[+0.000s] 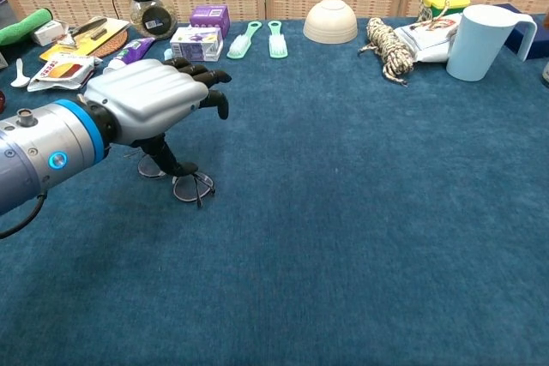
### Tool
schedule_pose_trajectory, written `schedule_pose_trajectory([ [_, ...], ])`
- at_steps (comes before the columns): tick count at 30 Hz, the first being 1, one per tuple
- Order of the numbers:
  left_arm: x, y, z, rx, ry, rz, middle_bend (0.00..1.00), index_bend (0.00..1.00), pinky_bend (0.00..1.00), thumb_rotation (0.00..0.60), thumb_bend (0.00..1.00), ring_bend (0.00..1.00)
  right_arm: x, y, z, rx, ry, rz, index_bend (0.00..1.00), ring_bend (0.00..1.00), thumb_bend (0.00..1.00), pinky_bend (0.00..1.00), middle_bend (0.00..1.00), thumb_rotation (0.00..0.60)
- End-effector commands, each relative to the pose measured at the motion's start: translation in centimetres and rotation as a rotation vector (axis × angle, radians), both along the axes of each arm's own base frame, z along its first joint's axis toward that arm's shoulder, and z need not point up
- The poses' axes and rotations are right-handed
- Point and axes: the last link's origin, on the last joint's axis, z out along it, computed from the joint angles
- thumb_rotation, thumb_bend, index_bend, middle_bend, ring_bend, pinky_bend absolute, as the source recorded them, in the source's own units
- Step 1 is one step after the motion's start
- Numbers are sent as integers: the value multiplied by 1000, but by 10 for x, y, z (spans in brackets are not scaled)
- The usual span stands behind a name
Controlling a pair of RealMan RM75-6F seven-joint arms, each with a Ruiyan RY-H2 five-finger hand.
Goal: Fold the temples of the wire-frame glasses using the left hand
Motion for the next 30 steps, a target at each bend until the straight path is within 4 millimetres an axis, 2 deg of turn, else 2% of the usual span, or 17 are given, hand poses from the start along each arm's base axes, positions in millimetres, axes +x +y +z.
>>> schedule_pose_trajectory([
  [1, 3, 1, 1, -5, -23, 8, 0, 152, 0, 509, 233, 0, 0, 0, 1, -2, 1, -2, 266, 141, 0, 230, 109, 600],
  [6, 5, -11, 12, -159, -237, 132, 0, 97, 0, 507, 232, 0, -1, 1, 1, -3, -2, -2, 266, 141, 0, 230, 109, 600],
  [13, -7, -17, 22, -258, -360, 165, 0, 77, 0, 502, 233, 0, 1, -2, -2, 5, -4, 10, 271, 141, 0, 230, 110, 600],
  [18, -18, -19, 25, -339, -545, 244, 0, 76, 35, 493, 233, 0, 4, -3, -3, 7, -1, 18, 273, 141, 0, 230, 109, 600],
  [30, -55, -21, 23, -460, -821, 356, 0, 156, 62, 479, 239, 0, 6, -5, -5, 13, 0, 24, 274, 140, 0, 230, 109, 600],
])
